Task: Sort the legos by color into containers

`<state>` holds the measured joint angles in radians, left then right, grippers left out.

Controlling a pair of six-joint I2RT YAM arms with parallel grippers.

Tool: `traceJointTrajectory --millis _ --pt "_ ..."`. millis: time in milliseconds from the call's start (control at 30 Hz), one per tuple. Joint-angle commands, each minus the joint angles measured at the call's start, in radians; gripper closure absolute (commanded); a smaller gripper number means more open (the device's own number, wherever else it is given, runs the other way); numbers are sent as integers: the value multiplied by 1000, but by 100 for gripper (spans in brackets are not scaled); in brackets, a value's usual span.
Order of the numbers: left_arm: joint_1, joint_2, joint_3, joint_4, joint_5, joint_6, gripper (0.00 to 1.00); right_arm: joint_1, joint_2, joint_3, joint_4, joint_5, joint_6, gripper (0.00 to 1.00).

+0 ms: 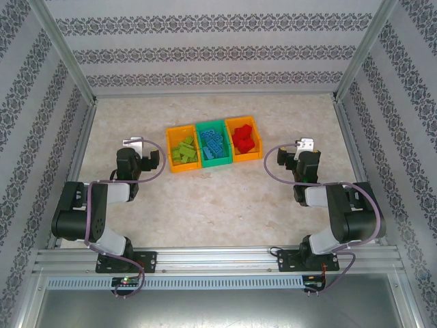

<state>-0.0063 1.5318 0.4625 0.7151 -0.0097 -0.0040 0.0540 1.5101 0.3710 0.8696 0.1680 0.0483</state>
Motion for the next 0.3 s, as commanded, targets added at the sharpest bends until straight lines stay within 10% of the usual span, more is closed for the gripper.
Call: traceJointTrajectory --millis 0,267 --pt "6 0 10 -9 10 -5 1 -11 -3 5 37 -12 -8 2" --pt "6 1 10 -10 10 -5 1 -11 -4 5 37 -11 -9 2"
